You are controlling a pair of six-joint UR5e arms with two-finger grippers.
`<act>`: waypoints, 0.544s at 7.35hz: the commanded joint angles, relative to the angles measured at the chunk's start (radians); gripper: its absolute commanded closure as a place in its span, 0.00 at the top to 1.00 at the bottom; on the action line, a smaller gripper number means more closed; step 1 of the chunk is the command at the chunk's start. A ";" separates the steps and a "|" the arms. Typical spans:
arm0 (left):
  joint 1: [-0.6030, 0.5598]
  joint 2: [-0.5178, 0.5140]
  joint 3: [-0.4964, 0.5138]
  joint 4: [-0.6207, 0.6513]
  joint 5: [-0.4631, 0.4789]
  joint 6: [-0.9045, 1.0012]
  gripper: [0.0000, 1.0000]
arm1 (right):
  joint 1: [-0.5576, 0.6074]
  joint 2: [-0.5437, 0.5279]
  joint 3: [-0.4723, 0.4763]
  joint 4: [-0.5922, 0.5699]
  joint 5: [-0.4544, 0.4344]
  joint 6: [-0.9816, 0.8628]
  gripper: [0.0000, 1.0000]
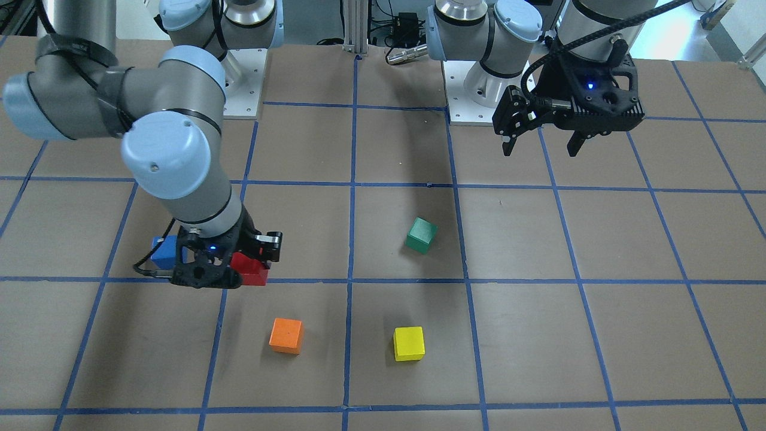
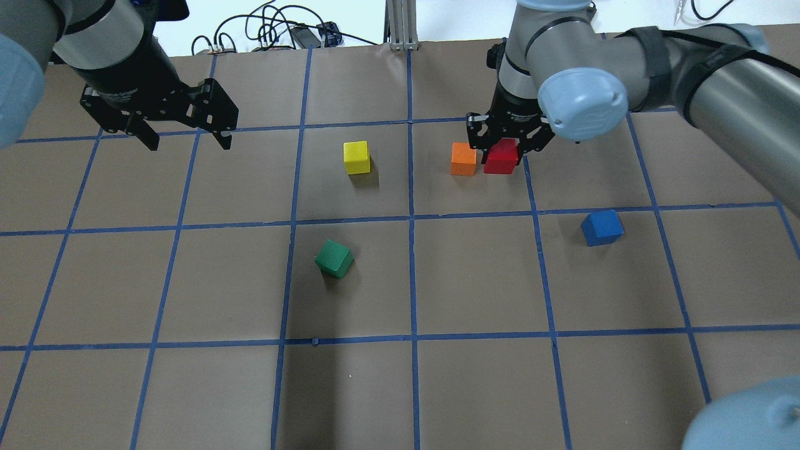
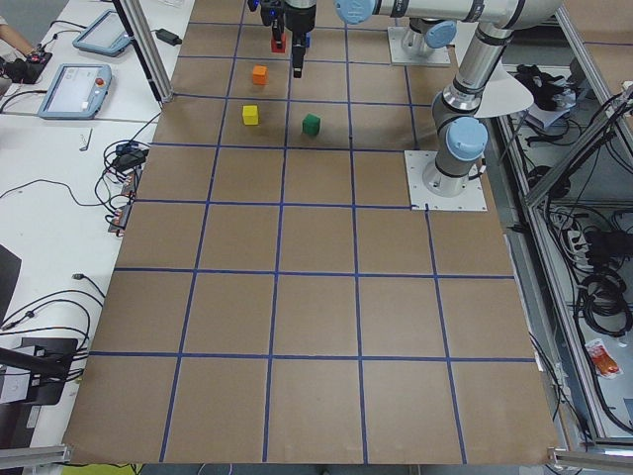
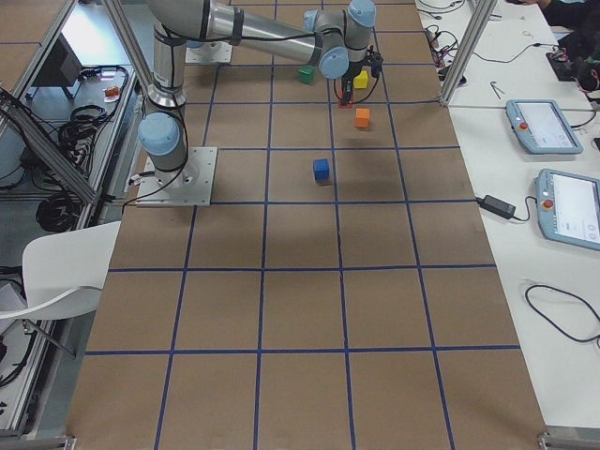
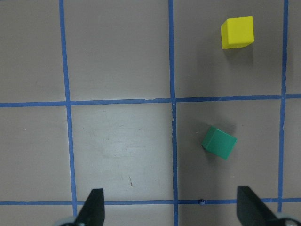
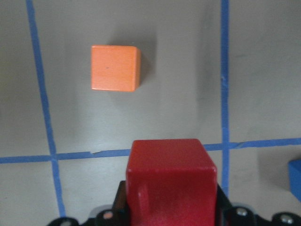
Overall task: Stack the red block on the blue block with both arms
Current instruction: 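Lift the red cube with the right gripper and carry it over the blue cube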
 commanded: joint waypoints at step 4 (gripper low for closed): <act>0.000 0.001 -0.001 0.000 -0.001 0.000 1.00 | -0.203 -0.129 0.176 0.056 -0.100 -0.246 0.00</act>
